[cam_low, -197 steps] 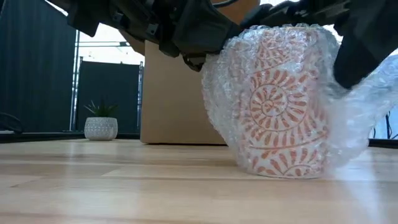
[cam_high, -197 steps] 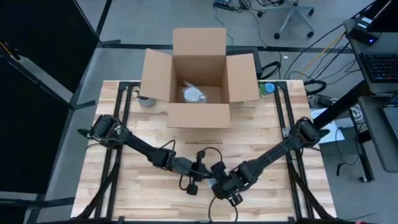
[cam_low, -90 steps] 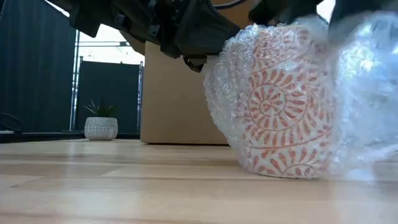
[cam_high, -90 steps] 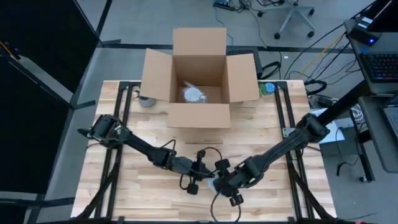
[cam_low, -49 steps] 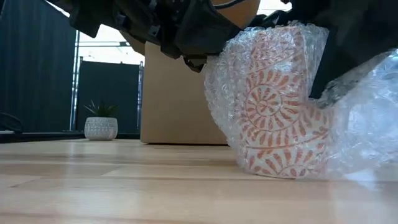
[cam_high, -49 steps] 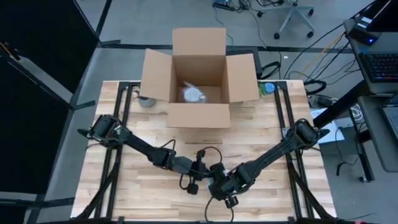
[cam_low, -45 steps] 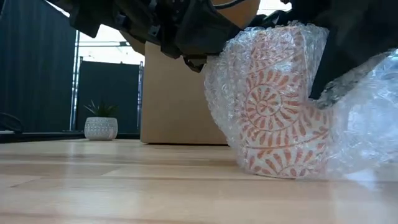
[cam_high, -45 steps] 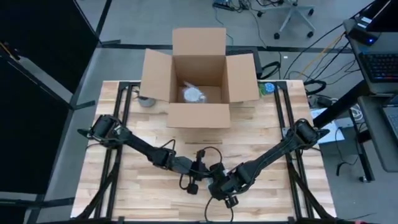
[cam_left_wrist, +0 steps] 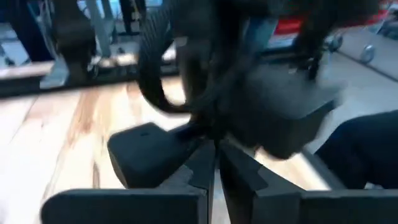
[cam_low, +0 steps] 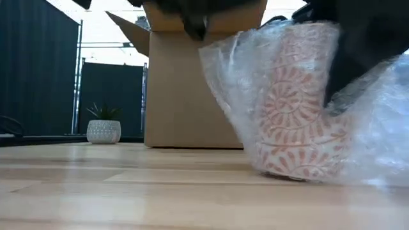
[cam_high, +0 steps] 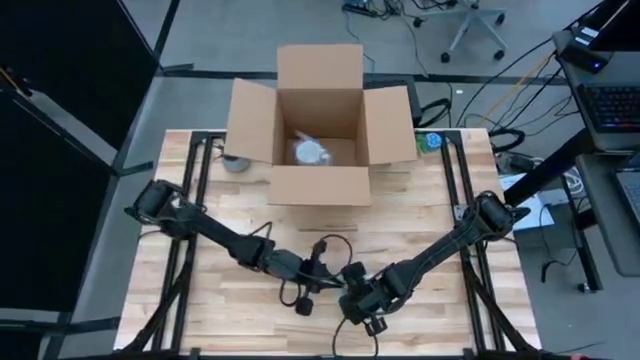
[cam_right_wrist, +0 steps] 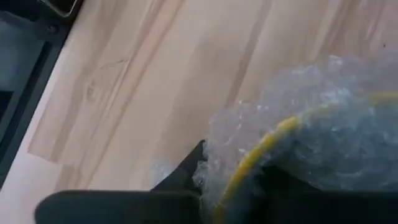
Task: Wrap mug
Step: Put the wrapped orange mug into the box
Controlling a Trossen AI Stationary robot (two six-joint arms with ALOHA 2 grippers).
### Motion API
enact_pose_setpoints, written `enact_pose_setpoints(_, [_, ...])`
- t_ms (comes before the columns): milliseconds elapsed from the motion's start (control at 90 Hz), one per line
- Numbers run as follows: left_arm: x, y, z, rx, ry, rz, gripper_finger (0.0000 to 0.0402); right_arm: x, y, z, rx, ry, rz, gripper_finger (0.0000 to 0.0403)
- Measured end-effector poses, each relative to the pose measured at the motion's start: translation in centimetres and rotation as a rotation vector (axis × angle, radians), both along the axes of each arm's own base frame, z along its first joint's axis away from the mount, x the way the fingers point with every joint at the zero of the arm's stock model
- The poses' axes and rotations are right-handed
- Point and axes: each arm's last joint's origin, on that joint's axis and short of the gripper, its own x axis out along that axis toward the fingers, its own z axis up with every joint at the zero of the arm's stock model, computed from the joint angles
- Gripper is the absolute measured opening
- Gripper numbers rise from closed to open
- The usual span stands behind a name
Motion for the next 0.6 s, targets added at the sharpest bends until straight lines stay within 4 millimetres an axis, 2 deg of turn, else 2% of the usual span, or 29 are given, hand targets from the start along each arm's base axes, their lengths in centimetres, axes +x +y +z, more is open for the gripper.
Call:
enact_pose_setpoints(100, [-0.9,0.0,1.8,-0.006,-0.020,-0.011,0.0011,-1.6,0.4,1.8,-0.001,-0.019,0.019,0.0029])
enact_pose_setpoints(289, [-3.4,-0.2,5.5,-0.023,-0.046,-0.044,0.0011,-4.2,0.6,8.9,0.085,-0.252,-0.017,0.0028])
enact_pose_setpoints(356, [-4.4,-0.3,6.1,-0.011,-0.019,-0.058,0.0011,-5.3,0.4,10.7,0.100,-0.325,-0.024,0.0028])
enact_pose_setpoints(489, [-6.3,-0.7,6.9,-0.027,0.070,-0.080,0.0011,-7.4,-0.4,16.1,0.165,-0.575,-0.023,0.0028])
enact_pose_setpoints(600, [-7.6,-1.3,7.1,-0.022,0.124,-0.107,0.0011,-8.4,-1.0,18.9,0.139,-0.745,0.051,0.0028])
